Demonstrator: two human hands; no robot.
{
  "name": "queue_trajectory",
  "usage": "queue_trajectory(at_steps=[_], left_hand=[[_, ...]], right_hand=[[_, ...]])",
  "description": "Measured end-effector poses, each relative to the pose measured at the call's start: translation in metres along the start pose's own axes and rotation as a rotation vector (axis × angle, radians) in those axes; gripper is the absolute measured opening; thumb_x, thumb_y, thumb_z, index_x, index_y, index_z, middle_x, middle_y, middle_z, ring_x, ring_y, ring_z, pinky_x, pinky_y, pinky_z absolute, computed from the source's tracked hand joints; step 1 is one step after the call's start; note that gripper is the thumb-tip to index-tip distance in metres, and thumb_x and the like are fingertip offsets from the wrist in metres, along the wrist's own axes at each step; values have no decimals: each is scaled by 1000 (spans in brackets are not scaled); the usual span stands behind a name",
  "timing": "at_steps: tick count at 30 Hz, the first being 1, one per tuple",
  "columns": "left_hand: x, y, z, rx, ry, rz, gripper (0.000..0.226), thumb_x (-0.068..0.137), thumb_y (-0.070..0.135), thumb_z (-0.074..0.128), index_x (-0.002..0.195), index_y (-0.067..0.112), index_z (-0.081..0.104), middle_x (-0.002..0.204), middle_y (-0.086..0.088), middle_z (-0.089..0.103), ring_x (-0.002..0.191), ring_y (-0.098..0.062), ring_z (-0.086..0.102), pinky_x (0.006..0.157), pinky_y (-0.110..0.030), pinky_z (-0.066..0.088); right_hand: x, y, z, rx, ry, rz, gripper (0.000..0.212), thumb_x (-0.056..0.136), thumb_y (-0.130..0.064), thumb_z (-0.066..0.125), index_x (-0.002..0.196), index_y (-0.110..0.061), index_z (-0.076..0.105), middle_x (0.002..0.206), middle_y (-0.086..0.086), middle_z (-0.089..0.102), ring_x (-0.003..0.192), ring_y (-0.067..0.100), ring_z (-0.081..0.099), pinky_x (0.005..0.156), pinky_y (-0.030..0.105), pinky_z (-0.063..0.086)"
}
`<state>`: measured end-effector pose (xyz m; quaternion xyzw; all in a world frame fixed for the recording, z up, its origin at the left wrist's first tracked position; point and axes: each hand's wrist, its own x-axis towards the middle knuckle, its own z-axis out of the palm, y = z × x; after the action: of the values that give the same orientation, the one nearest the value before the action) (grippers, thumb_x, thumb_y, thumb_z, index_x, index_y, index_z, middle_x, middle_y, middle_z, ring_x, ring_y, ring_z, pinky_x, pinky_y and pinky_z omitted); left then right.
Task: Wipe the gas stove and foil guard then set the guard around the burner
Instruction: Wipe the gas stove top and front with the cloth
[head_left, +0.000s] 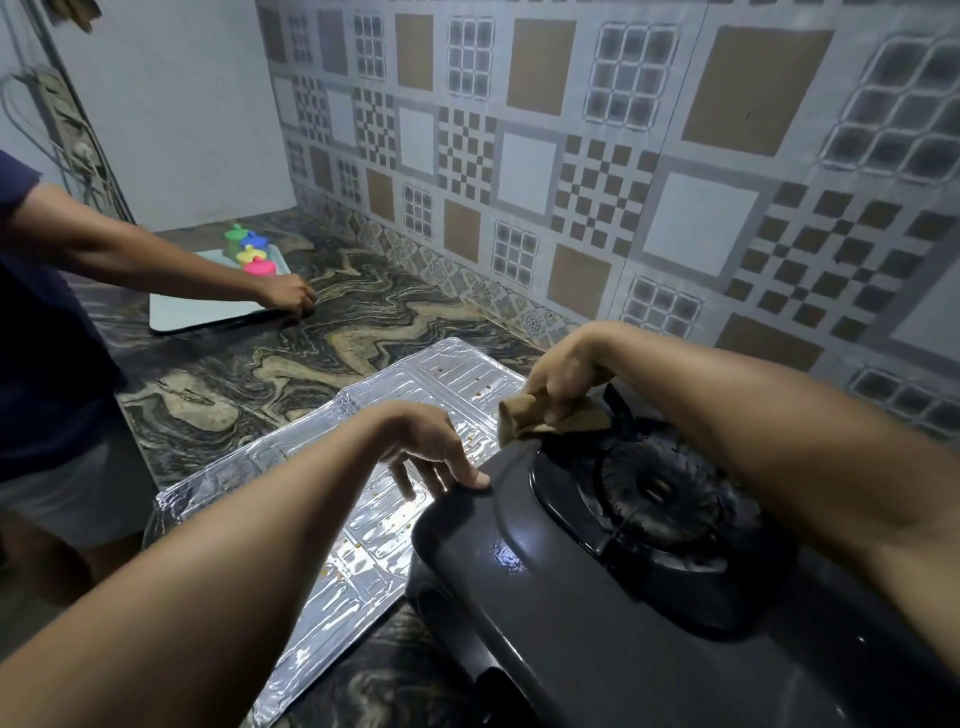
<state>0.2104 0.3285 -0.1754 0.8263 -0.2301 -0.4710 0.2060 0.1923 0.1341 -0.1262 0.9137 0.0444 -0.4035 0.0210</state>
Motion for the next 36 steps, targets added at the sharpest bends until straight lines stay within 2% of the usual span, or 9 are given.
queue_trajectory(at_steps=[4, 10, 12, 16, 20, 22, 26, 30, 36], left_hand=[[-2, 4, -4, 46, 0, -30, 30, 78, 29, 79, 98, 8, 71, 90, -5, 72, 100, -24, 68, 93, -48, 52], [-4, 4, -7, 45, 4, -93, 25, 77, 35, 79, 79, 11, 69, 68, 0, 72, 76, -16, 69, 92, -47, 52], [-1, 5, -6, 40, 2, -114, 28, 77, 37, 78, 78, 11, 67, 69, -1, 71, 74, -16, 68, 90, -46, 52], [1, 5, -3, 63, -16, -131, 33, 75, 40, 78, 82, 10, 67, 79, -3, 70, 76, -17, 68, 88, -46, 53], [-2, 7, -4, 88, -27, -131, 32, 75, 40, 78, 83, 11, 68, 83, -3, 71, 82, -19, 68, 89, -47, 53], [-3, 8, -5, 99, -31, -133, 31, 75, 40, 78, 84, 11, 68, 84, -3, 71, 83, -19, 68, 90, -48, 53], [-4, 14, -5, 139, -47, -108, 24, 79, 32, 77, 88, 11, 70, 86, -3, 72, 88, -21, 70, 90, -47, 53], [3, 27, -5, 39, 3, -54, 32, 82, 38, 73, 99, 11, 68, 95, -4, 70, 96, -24, 67, 93, -49, 51], [20, 58, 10, 30, 173, 18, 34, 87, 40, 67, 101, 9, 68, 92, -4, 68, 86, -22, 66, 90, -45, 51]], right_hand=[[4, 4, -3, -74, 101, 61, 34, 86, -7, 66, 120, -11, 62, 100, 0, 60, 93, 16, 53, 79, 28, 42], [0, -24, -6, 88, 136, -218, 34, 78, -5, 75, 110, -16, 71, 86, -1, 68, 78, 9, 58, 76, 27, 51], [3, -25, -6, 53, 141, -231, 33, 77, -7, 77, 108, -15, 71, 86, 0, 68, 76, 8, 57, 76, 25, 50], [12, -19, 1, 87, 133, -161, 34, 74, -7, 80, 107, -14, 72, 85, 3, 69, 76, 13, 59, 76, 30, 53], [11, 5, -3, -45, 153, 62, 22, 74, 0, 76, 93, -11, 70, 80, 4, 64, 73, 19, 55, 57, 23, 45], [9, 19, -7, -40, 203, 147, 27, 74, 1, 75, 100, -6, 72, 85, 6, 67, 76, 20, 56, 62, 24, 46], [10, 15, -11, -18, 185, 151, 23, 74, -2, 77, 93, -13, 73, 71, -2, 62, 70, 17, 54, 56, 22, 44], [12, 7, -8, 55, 122, 56, 28, 72, -5, 80, 98, -13, 74, 78, 1, 66, 73, 15, 58, 58, 22, 47], [10, 38, -14, 2, 236, 192, 25, 70, -13, 84, 93, -16, 74, 77, 2, 66, 70, 19, 58, 62, 27, 50]])
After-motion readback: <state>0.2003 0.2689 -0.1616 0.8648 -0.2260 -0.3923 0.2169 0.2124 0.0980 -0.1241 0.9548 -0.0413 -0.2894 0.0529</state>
